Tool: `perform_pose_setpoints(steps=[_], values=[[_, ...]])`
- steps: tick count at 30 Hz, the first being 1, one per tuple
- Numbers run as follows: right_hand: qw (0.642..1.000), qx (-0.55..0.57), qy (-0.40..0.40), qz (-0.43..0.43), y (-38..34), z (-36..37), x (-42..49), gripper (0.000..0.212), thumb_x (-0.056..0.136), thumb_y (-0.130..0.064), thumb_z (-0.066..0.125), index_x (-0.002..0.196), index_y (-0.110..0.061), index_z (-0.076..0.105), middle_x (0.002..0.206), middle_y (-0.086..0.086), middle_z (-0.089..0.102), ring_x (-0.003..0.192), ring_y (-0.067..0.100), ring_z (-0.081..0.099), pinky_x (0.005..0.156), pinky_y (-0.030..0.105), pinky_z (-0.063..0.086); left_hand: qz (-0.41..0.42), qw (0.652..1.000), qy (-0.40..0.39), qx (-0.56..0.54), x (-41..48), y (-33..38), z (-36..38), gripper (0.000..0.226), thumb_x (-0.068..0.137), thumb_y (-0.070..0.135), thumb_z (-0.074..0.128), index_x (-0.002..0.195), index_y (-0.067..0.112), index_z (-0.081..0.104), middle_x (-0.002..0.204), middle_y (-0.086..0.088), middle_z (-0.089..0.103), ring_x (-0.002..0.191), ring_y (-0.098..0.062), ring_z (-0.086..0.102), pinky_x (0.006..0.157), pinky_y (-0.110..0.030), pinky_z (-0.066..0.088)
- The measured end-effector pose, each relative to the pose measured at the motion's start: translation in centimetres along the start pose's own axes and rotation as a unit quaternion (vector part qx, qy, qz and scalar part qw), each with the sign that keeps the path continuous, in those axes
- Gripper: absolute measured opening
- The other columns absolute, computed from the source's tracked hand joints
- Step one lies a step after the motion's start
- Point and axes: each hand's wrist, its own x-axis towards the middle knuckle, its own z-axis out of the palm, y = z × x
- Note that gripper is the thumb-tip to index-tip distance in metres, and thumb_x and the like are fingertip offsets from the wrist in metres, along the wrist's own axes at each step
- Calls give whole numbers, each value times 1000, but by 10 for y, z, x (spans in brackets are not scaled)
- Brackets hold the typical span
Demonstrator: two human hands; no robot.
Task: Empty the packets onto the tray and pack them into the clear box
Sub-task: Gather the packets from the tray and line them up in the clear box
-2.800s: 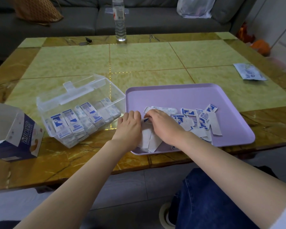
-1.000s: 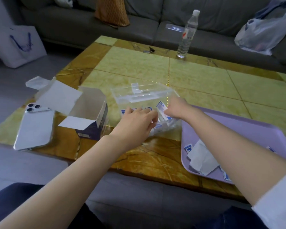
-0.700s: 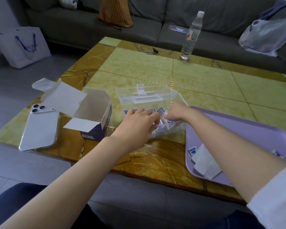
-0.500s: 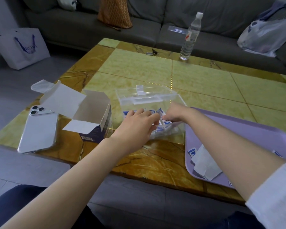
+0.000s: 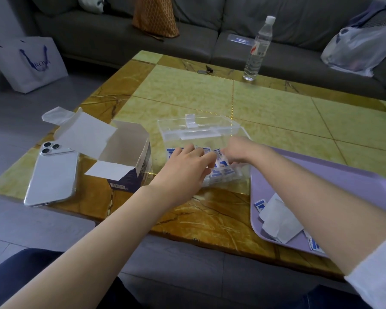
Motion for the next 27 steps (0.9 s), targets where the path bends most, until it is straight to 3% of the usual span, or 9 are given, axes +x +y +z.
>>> perform_pose_setpoints(steps=[2, 5, 8, 10, 12, 15, 17, 23, 27], values=[[999, -40, 23, -13, 0, -3, -3, 38, 97, -6, 36, 59, -9, 38, 65, 6, 44, 70, 25, 48, 48, 20, 31, -2, 1000, -1, 0, 0, 0, 0, 16, 100, 24, 38, 113, 23, 47, 113, 2, 53, 104, -20, 39, 88, -27, 29], [995, -94, -20, -39, 1, -4, -1, 34, 98, -4, 32, 66, -10, 41, 74, 6, 46, 69, 24, 47, 51, 23, 31, -3, 1000, -3, 2, 1, 0, 0, 16, 100, 24, 38, 113, 23, 47, 113, 2, 53, 104, -20, 40, 89, -28, 29], [996, -81, -30, -21, -3, -1, -1, 33, 97, -1, 27, 120, 1, 50, 120, 17, 55, 107, 30, 54, 71, 27, 40, -3, 1000, -4, 3, 1, 1, -1, 17, 99, 24, 38, 113, 23, 46, 113, 2, 52, 104, -20, 39, 89, -28, 30], [997, -71, -24, -20, -5, -1, -2, 40, 96, 0, 28, 133, 0, 42, 121, 20, 55, 99, 31, 54, 58, 22, 36, -2, 1000, -4, 4, 1, 0, -1, 17, 99, 24, 38, 114, 23, 46, 113, 2, 52, 104, -20, 39, 89, -28, 30], [996, -79, -8, -26, -4, -2, -4, 39, 94, 0, 31, 131, -1, 45, 105, 18, 59, 79, 28, 51, 51, 20, 29, -2, 1000, -3, 2, 1, 0, -1, 17, 99, 24, 38, 114, 23, 46, 113, 2, 52, 104, -20, 39, 89, -28, 31], [997, -66, 27, -21, -4, -3, -8, 36, 92, -1, 35, 124, -1, 53, 116, 18, 60, 95, 30, 58, 68, 25, 40, -2, 1000, -2, -2, 1, 0, -1, 17, 100, 24, 38, 114, 23, 46, 112, 2, 52, 103, -19, 39, 90, -28, 32], [999, -34, 26, -10, -1, -1, -6, 32, 95, -3, 35, 119, 1, 56, 112, 19, 64, 88, 29, 64, 70, 28, 48, -3, 1000, -4, -5, 1, 0, -1, 17, 100, 24, 37, 114, 23, 46, 112, 2, 52, 103, -20, 39, 91, -29, 32], [1000, -20, 7, -10, -1, 2, -5, 39, 101, -12, 28, 71, -1, 50, 82, 20, 69, 72, 28, 69, 83, 38, 57, -3, 1000, -2, -5, 2, 0, 0, 16, 99, 23, 38, 113, 23, 46, 112, 2, 51, 102, -20, 39, 90, -29, 32], [1000, -13, 17, -15, 1, 2, -8, 35, 101, -12, 28, 77, -3, 53, 77, 18, 66, 58, 25, 61, 82, 38, 56, 1, 1000, 2, -1, 2, -1, 0, 16, 99, 23, 38, 113, 24, 46, 111, 2, 51, 101, -19, 39, 88, -27, 31]])
